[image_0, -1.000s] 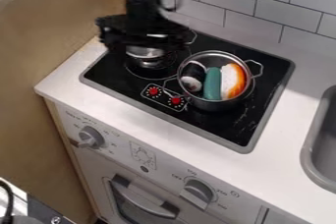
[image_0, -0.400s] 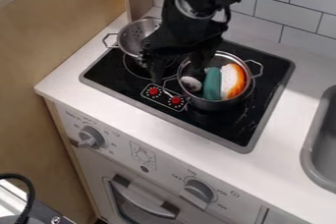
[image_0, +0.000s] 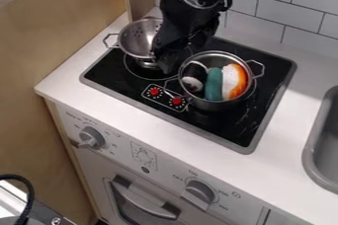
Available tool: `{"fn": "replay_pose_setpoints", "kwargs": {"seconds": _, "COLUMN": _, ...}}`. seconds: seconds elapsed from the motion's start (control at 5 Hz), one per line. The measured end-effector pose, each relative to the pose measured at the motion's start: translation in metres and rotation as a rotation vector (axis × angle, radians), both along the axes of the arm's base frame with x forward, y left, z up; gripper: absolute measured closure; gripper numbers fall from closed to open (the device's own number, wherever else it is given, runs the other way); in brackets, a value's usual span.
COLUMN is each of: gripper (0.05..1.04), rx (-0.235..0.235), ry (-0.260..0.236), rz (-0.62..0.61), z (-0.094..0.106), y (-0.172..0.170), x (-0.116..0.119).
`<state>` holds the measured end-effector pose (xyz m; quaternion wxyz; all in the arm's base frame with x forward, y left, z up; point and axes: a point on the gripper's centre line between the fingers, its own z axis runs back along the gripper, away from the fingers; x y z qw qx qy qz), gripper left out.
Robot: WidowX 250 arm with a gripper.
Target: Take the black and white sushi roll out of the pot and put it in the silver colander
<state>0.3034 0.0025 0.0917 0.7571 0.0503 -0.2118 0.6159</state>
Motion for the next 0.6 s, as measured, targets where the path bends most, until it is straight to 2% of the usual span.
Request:
{"fn": "replay_pose_setpoints", "kwargs": {"seconds": 0.2, "gripper": 0.085, "rx": 0.005, "ry": -0.061, "rz": 0.088, "z": -0.002, "y": -0.001, "x": 0.008}}
{"fn": "replay_pose_setpoints", "kwargs": {"seconds": 0.4, "gripper": 0.085, "rx": 0.008, "ry": -0.101, "rz": 0.168, "z": -0.007, "y": -0.003, "x": 0.014}}
{"fn": "replay_pose_setpoints", "kwargs": {"seconds": 0.6, "gripper": 0.085, "rx": 0.045, "ry": -0.096, "rz": 0.231, "z": -0.014, "y": -0.005, "x": 0.017}}
